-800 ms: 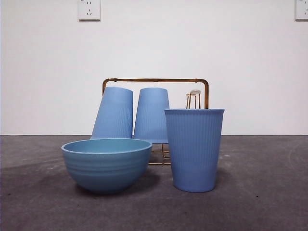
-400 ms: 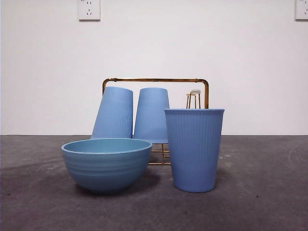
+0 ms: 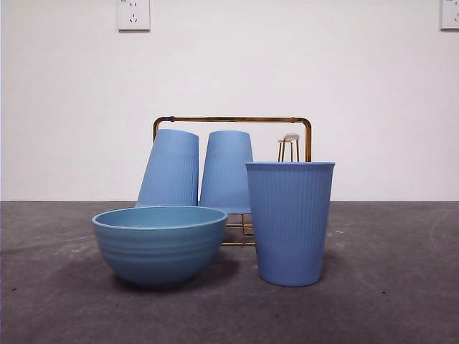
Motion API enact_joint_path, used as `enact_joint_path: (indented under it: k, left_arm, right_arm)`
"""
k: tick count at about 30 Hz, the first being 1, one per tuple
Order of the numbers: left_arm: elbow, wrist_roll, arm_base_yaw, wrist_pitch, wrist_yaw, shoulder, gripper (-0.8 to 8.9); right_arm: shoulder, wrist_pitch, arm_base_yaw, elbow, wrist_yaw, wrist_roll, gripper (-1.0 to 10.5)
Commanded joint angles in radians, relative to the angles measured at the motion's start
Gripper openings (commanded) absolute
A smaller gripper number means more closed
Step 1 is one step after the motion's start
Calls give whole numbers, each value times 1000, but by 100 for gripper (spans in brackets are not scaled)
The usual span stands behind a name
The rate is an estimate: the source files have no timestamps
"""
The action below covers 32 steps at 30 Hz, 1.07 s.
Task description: Right arm lift cup from the cupboard, then place it on the right of the bowl
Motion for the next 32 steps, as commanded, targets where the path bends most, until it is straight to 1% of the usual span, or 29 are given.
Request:
enact_joint_path:
  k: [1, 2, 3, 10, 15, 19, 22, 32]
  left_arm:
    - [-116, -148, 65, 71, 5, -30, 7]
    - [-142, -171, 80, 74, 5, -42, 7]
    - [-162, -174, 90, 74, 5, -52, 7]
    - [-252, -164, 96, 101, 5, -88, 7]
    - [-254, -156, 96, 88, 5, -105, 7]
    - [-254, -157, 96, 94, 5, -161, 7]
    - [-254, -156, 96, 123, 5, -157, 7]
    - [-254, -156, 96, 118, 5, -157, 7]
  right_arm:
    - [2, 6, 5, 14, 0, -9, 27]
    - [2, 6, 5, 14, 0, -9, 27]
    - [2, 6, 5, 14, 0, -9, 27]
    - [2, 6, 5, 14, 0, -9, 27]
    - [2, 6, 5, 14, 0, -9, 27]
    - [2, 6, 5, 14, 0, -9, 27]
    - [2, 6, 5, 14, 0, -9, 27]
    - [2, 7, 5, 14, 0, -9, 27]
